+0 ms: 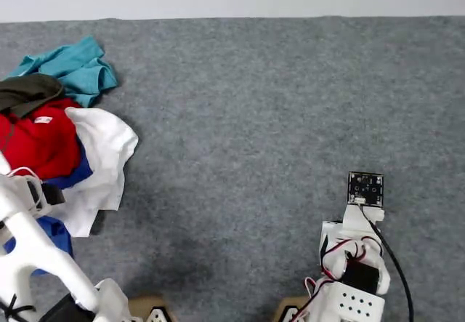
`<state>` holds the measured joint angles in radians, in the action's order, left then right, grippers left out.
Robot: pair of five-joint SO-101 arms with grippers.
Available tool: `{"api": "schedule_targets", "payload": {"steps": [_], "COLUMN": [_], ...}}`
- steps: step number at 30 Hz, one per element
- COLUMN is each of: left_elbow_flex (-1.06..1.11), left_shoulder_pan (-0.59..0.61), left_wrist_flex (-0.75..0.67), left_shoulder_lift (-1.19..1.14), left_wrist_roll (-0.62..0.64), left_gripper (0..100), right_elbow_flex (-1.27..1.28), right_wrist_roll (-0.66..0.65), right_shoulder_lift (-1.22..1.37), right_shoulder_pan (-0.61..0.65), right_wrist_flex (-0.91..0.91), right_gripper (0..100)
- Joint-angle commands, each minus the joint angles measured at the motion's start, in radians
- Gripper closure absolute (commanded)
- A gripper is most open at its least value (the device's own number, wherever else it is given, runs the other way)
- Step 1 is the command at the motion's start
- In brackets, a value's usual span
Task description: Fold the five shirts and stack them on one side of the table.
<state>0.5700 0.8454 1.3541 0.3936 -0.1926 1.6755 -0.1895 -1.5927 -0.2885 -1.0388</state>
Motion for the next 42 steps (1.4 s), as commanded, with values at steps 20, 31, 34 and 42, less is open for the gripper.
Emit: {"api": "schedule_targets", "payload": {"steps": [20,31,34,42], "left_elbow_flex": [0.062,-0.064,-0.09,-0.263], "left_shoulder_pan": [0.055,0.052,0.051,-0.018], "left_wrist_flex": [-0.232,-0.261,-0.258,-0.048], "left_shoulder_lift": [-0.087,-0.385,-0.397,-0.391], "left_wrist_roll": [0.011,0.009,0.009,0.012], "left_gripper": [72,80,91,100], "right_elbow_flex": [0.008,0.008,0.008,0.008], "right_wrist_roll": [-0.009,-0.009,-0.009,-0.009], "right_shoulder_lift": [-0.008,-0.008,-0.008,-0.008], "right_shoulder_pan": [0.001,0.001,0.001,0.001], "right_wrist_flex": [0.001,0.001,0.001,0.001], "right_gripper": [98.8,98.8,98.8,98.8]}}
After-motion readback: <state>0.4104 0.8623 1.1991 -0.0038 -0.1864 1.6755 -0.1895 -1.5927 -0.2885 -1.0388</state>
